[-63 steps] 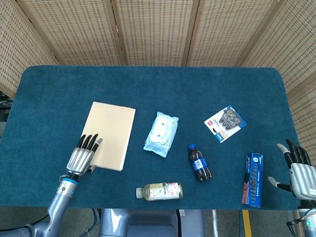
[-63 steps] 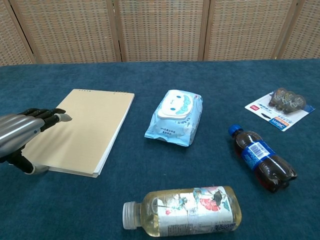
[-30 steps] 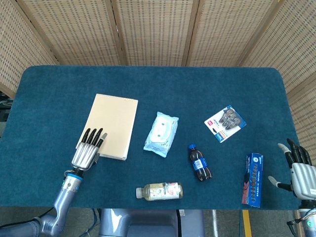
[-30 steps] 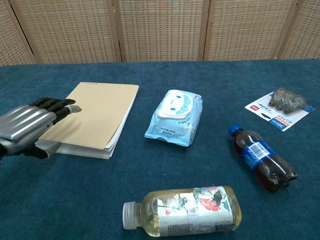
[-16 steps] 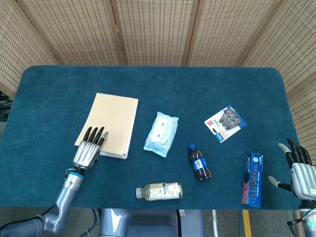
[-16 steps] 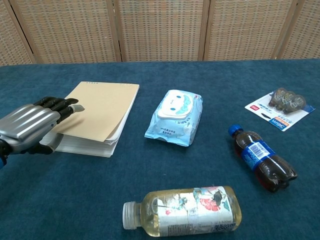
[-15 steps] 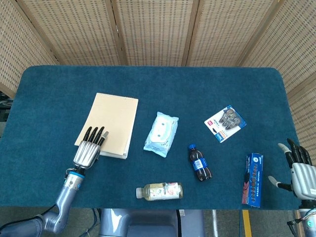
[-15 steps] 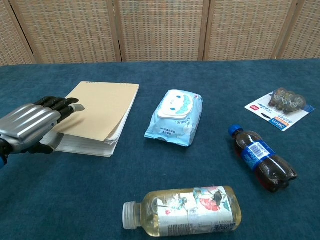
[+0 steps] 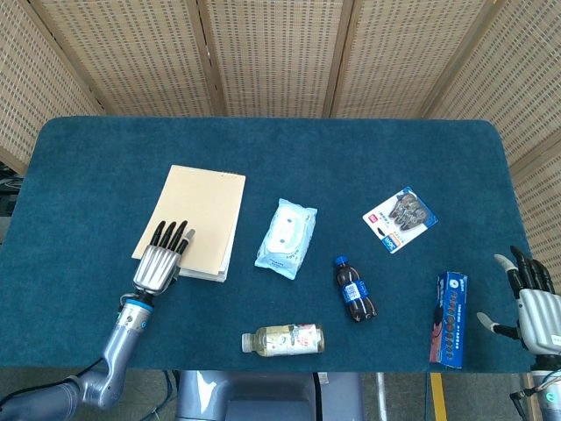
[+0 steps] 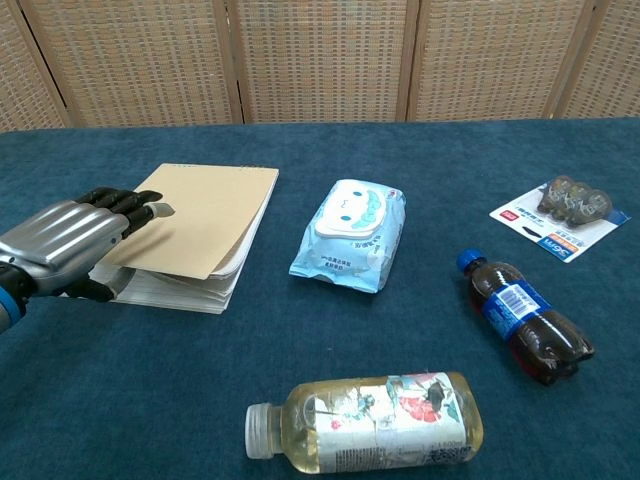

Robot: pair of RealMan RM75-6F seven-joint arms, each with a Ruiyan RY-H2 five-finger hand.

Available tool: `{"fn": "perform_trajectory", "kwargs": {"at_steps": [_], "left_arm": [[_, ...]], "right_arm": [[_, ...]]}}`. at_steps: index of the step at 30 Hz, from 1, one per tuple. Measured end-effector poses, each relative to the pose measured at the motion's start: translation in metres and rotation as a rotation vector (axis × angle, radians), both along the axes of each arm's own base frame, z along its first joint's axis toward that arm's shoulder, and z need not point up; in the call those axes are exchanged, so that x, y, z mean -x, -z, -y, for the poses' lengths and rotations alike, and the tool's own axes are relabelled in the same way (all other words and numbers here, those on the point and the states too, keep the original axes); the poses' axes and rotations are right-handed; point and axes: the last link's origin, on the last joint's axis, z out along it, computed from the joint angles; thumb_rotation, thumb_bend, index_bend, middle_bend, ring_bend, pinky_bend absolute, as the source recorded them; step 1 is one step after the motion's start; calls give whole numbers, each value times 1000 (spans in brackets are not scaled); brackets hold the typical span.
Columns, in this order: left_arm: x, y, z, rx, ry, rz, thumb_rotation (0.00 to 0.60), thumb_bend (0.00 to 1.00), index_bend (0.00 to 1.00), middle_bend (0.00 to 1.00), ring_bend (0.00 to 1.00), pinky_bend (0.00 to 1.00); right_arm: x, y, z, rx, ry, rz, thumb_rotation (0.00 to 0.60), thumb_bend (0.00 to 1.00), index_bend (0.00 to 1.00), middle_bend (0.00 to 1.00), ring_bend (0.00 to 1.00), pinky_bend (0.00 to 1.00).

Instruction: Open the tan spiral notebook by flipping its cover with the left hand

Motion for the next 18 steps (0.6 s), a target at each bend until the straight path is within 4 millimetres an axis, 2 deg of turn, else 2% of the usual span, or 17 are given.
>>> {"fn": "perform_trajectory", "kwargs": {"at_steps": [5, 18], "left_arm": [[-1, 0, -2, -2, -9, -2, 600, 461, 0, 0, 0, 0], [-1, -7, -11, -41, -36, -9, 600, 491, 0, 0, 0, 0]], "right_arm": [[0, 0, 0, 1, 0, 0, 600, 156, 110, 0, 0, 0], [0, 0, 0, 5, -2, 1, 600, 156, 110, 0, 0, 0]]}}
